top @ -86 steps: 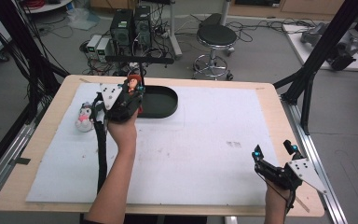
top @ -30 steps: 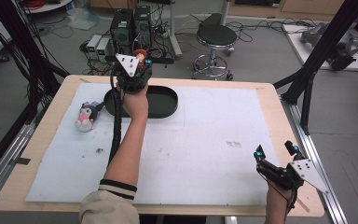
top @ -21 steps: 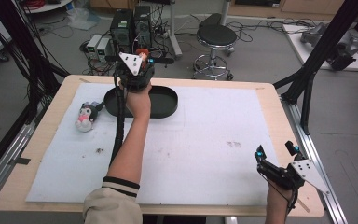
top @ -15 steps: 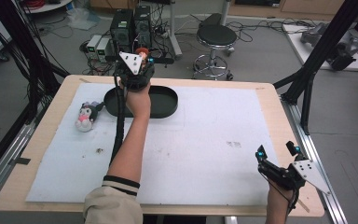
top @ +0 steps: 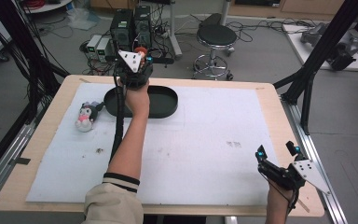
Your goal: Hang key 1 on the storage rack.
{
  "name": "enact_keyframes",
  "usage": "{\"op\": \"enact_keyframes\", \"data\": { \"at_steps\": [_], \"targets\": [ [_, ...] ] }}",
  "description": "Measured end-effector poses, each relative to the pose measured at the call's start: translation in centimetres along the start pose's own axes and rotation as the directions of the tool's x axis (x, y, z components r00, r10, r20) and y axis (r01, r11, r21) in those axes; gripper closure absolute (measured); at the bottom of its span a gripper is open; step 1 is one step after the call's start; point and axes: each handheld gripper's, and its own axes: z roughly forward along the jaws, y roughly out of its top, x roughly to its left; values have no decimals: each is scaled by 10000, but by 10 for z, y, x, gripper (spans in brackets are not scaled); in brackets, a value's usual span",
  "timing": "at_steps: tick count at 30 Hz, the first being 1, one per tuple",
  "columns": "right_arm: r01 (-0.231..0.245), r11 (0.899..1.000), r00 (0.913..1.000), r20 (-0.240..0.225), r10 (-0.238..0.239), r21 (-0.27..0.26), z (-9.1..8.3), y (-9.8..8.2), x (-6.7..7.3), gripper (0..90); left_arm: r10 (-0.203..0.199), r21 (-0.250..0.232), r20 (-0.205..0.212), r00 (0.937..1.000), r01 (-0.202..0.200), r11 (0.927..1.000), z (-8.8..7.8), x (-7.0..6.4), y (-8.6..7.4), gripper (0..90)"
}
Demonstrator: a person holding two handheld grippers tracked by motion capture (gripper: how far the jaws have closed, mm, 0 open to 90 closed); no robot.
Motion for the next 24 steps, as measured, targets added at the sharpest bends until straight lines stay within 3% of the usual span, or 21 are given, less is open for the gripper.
{"op": "enact_keyframes", "data": {
  "at_steps": [8,16,24],
  "targets": [
    [-52,10000,10000,14,52,11,1,-1,0,25,107,35,231,9997,-108,9999,-4,-6,-1,561],
    [-140,9999,9999,25,140,-34,-1,0,-2,25,-226,461,210,9995,216,9987,-1,0,-15,562],
    [-98,10000,10000,16,98,10,0,-1,-1,25,-515,376,463,9976,498,9980,2,0,-16,563]
  ]
}}
